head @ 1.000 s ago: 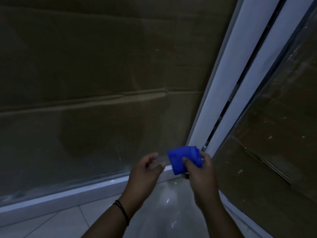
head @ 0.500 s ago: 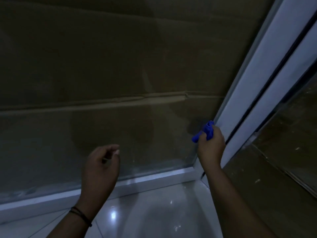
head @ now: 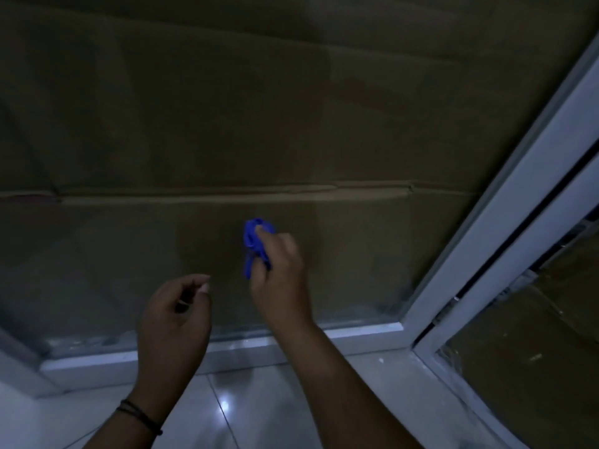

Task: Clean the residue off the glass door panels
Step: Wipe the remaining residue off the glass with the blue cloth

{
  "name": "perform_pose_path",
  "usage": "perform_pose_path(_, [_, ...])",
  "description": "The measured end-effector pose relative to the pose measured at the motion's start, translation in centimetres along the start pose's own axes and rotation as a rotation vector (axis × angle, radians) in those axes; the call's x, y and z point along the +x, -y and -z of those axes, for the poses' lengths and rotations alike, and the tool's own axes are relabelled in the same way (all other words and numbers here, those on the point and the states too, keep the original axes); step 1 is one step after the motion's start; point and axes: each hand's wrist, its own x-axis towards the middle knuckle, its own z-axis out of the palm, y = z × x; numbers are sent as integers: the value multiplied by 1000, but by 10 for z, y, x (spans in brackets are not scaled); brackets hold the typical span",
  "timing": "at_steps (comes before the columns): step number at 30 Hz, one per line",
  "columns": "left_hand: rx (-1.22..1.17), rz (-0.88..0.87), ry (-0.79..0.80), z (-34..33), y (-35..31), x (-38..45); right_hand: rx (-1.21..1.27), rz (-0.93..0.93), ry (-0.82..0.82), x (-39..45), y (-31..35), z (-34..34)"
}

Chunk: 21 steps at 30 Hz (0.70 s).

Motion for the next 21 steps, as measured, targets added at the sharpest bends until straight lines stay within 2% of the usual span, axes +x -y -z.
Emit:
perform_pose_path(2, [13,0,-12,7,-1,1,131,-62,180,-1,14,-14])
perform_pose_path(4, [6,5,-20,10,-3,1,346,-219,223,-2,17,-11])
perform_pose_path(6, [7,8,-21,11,-4,0,492,-326,108,-9,4,10])
perform_pose_path(9, [22,18,21,8,-2,-1,496,-467,-187,-28,-39,62])
perform_pose_path(11, [30,26,65,4,-3,-2,333,-557,-385,-36,-77,98])
perform_pose_path(13, [53,-15,107,0,-6,-2,67,-621,-501,-39,-114,128])
perform_pose_path(17, [123,-141,126,-3,-10,3,-209,-683,-483,-35,-163,155])
perform_pose_path(21, [207,-176,118,2,1,8,-327,-604,-417,-19,-180,151])
